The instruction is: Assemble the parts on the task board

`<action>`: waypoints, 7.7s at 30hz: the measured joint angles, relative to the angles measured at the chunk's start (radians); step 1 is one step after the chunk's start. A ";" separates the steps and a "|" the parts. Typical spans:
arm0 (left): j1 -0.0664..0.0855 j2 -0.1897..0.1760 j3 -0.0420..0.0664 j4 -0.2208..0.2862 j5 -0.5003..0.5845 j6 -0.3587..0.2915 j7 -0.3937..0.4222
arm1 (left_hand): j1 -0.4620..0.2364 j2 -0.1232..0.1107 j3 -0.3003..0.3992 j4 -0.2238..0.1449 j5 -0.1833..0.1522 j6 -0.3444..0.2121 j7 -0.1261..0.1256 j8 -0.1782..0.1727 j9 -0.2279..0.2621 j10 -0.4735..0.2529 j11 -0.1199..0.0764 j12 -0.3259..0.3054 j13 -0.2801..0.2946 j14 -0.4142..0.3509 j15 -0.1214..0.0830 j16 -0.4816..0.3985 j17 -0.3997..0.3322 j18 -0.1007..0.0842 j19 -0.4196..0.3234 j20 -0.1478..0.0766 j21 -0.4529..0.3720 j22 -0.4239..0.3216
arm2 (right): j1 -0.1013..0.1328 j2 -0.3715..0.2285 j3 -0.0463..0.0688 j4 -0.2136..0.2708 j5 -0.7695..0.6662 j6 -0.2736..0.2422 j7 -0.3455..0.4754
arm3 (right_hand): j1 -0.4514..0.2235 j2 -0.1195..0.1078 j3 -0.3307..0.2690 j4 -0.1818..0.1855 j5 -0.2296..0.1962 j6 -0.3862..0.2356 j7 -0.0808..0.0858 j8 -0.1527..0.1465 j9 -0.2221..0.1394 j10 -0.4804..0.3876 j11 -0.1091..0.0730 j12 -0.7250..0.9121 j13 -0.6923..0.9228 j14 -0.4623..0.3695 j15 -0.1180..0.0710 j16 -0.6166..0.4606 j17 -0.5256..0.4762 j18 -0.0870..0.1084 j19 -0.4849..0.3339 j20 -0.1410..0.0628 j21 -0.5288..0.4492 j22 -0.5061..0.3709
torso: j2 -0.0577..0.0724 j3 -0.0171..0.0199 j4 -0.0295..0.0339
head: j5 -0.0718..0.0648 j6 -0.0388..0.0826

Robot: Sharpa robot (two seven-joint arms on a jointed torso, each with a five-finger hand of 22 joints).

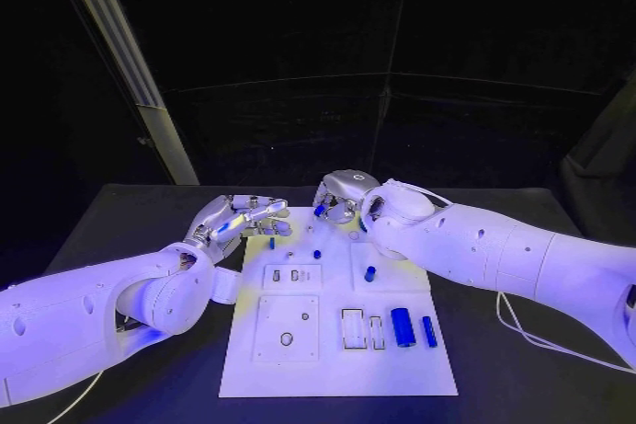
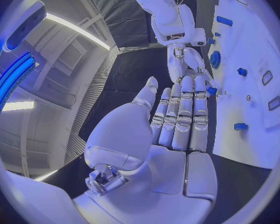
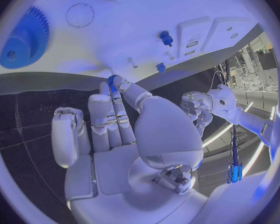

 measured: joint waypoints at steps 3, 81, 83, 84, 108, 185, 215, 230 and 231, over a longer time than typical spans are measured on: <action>0.000 0.000 0.000 0.000 0.000 0.000 0.000 | 0.000 0.000 0.000 0.000 0.000 0.000 0.000 0.000 0.000 0.000 0.000 0.000 0.000 0.000 0.000 0.000 0.000 0.000 0.000 0.000 0.000 0.000 | 0.000 0.006 0.000 -0.006 0.000 0.001 0.000 | -0.002 -0.002 0.000 0.000 0.000 0.000 0.000 0.000 0.000 0.000 0.000 0.000 0.000 0.000 0.000 0.000 -0.003 0.000 0.000 0.000 0.000 0.000 | 0.000 0.0000 0.0001 | 0.000 -0.002; 0.005 -0.010 0.000 -0.005 0.000 0.002 -0.002 | 0.000 0.000 0.001 -0.007 0.000 0.000 0.000 -0.004 -0.001 0.000 0.000 -0.007 0.000 0.000 0.000 -0.005 0.003 0.000 0.000 0.000 0.000 -0.002 | 0.004 -0.018 0.000 0.011 0.054 0.069 -0.014 | -0.025 -0.014 -0.017 -0.004 -0.014 -0.037 0.012 -0.001 -0.006 -0.039 0.014 0.003 -0.003 -0.025 0.007 -0.073 -0.187 0.016 -0.030 0.006 -0.041 0.001 | -0.001 0.0005 -0.0070 | 0.003 -0.012; 0.005 -0.009 0.000 -0.007 0.000 0.002 -0.002 | 0.000 0.000 0.001 -0.007 0.000 0.000 0.000 -0.004 -0.001 0.000 0.000 -0.007 0.000 0.000 0.000 -0.005 0.003 0.000 0.000 0.000 0.000 -0.002 | 0.004 -0.014 0.000 0.007 0.054 0.081 -0.020 | -0.031 -0.008 -0.012 0.002 -0.014 -0.037 0.012 -0.001 -0.006 -0.039 0.014 0.003 -0.003 -0.025 0.007 -0.068 -0.187 0.016 -0.030 0.006 -0.041 0.001 | -0.001 0.0005 -0.0069 | 0.004 -0.013; 0.005 -0.009 0.000 -0.007 0.000 0.002 -0.002 | 0.000 0.000 0.001 -0.007 0.000 0.000 0.000 -0.004 -0.001 0.000 0.000 -0.007 0.000 0.000 0.000 -0.005 0.003 0.000 0.000 0.000 0.000 -0.002 | 0.003 -0.014 0.000 0.005 0.054 0.085 -0.023 | -0.031 -0.008 -0.012 0.001 -0.014 -0.032 0.011 -0.001 -0.006 -0.039 0.014 0.003 -0.003 -0.025 0.007 -0.068 -0.187 0.016 -0.030 0.006 -0.041 0.001 | -0.001 0.0004 -0.0069 | 0.005 -0.014; 0.005 -0.009 0.000 -0.014 0.000 0.005 -0.003 | 0.000 0.000 0.001 -0.007 0.000 0.000 0.000 -0.004 0.000 0.000 0.000 -0.007 0.000 0.000 0.000 -0.004 0.002 0.000 0.000 0.000 0.000 -0.001 | 0.004 -0.105 0.000 0.069 0.043 0.048 -0.048 | -0.070 -0.057 -0.009 -0.005 -0.023 -0.033 0.005 -0.008 -0.010 0.038 -0.005 0.012 0.010 -0.021 -0.004 -0.045 -0.168 0.016 -0.019 -0.006 -0.029 0.000 | -0.003 0.0011 -0.0105 | 0.005 -0.009; 0.005 0.003 0.000 -0.046 -0.001 0.033 -0.009 | 0.000 0.000 0.001 -0.013 0.000 0.000 0.000 -0.008 0.000 0.000 0.000 -0.007 0.000 0.000 0.000 -0.004 0.004 0.000 0.000 0.000 0.000 -0.002 | 0.025 -0.184 0.022 0.066 0.060 0.258 -0.126 | 0.057 -0.093 -0.299 0.252 0.092 -0.092 -0.018 -0.001 -0.005 0.270 -0.041 1.468 1.241 0.014 -0.039 0.437 0.630 -0.039 0.000 -0.039 0.051 0.000 | -0.007 0.0016 -0.0204 | 0.001 -0.021; 0.005 0.001 0.000 -0.045 -0.001 0.036 -0.013 | 0.000 0.000 0.001 -0.013 0.000 0.000 0.000 -0.008 -0.001 0.000 0.000 -0.007 0.000 0.000 0.000 -0.011 0.005 0.000 0.000 0.000 0.000 -0.003 | 0.020 -0.195 0.021 0.208 0.008 0.084 -0.127 | 0.023 -0.017 -0.231 0.194 0.184 -0.029 -0.022 0.013 -0.050 0.271 -0.068 1.468 1.241 0.014 -0.071 0.437 0.630 -0.039 -0.002 -0.063 0.051 0.000 | -0.007 0.0011 -0.0194 | 0.006 -0.019; 0.005 0.009 0.000 -0.047 -0.001 0.036 -0.014 | 0.000 0.000 0.001 -0.013 0.000 0.000 0.000 -0.008 -0.001 0.000 0.000 -0.007 0.000 0.000 0.000 -0.011 0.005 0.000 0.000 0.000 0.000 -0.003 | 0.013 -0.051 0.014 0.172 -0.030 0.063 -0.146 | 0.020 -0.014 -0.231 0.194 0.183 -0.029 -0.022 0.002 -0.050 0.275 -0.072 1.468 1.241 0.014 -0.071 0.437 0.630 -0.039 -0.002 -0.063 0.051 0.001 | -0.006 0.0015 -0.0187 | 0.013 -0.020; 0.005 0.009 0.000 -0.047 -0.001 0.037 -0.014 | 0.000 0.000 0.001 -0.013 0.000 0.000 0.000 -0.008 -0.001 0.000 0.000 -0.007 0.000 0.000 0.000 -0.011 0.005 0.000 0.000 0.000 0.000 -0.003 | 0.011 -0.045 0.013 0.168 -0.032 0.063 -0.146 | 0.018 -0.012 -0.231 0.194 0.183 -0.029 -0.022 0.002 -0.050 0.275 -0.072 1.468 1.241 0.014 -0.071 0.437 0.630 -0.039 -0.002 -0.063 0.051 0.001 | -0.006 0.0014 -0.0188 | 0.014 -0.020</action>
